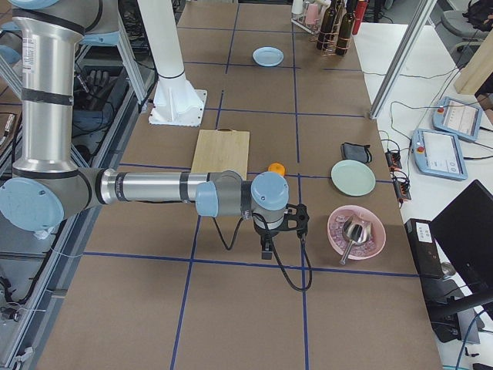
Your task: Pick orange to plate
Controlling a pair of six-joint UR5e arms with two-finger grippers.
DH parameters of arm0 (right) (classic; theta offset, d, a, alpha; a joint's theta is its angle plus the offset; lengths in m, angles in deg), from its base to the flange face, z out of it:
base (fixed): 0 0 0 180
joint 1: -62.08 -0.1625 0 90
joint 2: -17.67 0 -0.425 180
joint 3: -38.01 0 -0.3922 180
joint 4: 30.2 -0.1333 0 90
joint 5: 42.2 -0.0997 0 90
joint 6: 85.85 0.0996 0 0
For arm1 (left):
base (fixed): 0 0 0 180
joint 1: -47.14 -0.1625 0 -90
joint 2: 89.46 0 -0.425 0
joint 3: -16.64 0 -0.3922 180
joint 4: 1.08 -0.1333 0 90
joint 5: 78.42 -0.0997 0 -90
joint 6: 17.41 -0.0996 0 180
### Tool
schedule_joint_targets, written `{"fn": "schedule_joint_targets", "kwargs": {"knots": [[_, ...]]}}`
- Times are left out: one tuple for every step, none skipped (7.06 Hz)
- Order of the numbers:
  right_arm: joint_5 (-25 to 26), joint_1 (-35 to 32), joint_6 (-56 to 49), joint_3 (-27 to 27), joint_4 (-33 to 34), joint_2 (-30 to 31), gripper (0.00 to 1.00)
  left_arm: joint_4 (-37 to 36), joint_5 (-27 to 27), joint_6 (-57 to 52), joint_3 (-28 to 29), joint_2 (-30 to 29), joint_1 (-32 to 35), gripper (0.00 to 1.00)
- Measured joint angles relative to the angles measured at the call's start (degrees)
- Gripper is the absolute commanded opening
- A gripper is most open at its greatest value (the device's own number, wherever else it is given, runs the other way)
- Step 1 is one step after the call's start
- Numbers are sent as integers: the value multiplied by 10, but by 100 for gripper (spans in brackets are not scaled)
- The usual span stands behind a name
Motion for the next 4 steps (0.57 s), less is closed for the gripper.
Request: {"fn": "schedule_joint_targets", "kwargs": {"knots": [[-2, 0, 0, 1, 0, 0, 100, 1, 0, -1, -1, -2, 0, 100], [-4, 0, 0, 2, 0, -1, 100, 3, -1, -3, -1, -10, 0, 100], [-6, 0, 1, 5, 0, -3, 100, 5, -1, -3, -1, -27, 0, 100], [-8, 0, 2, 13, 0, -8, 100, 8, 0, -4, -1, -45, 0, 100]]}}
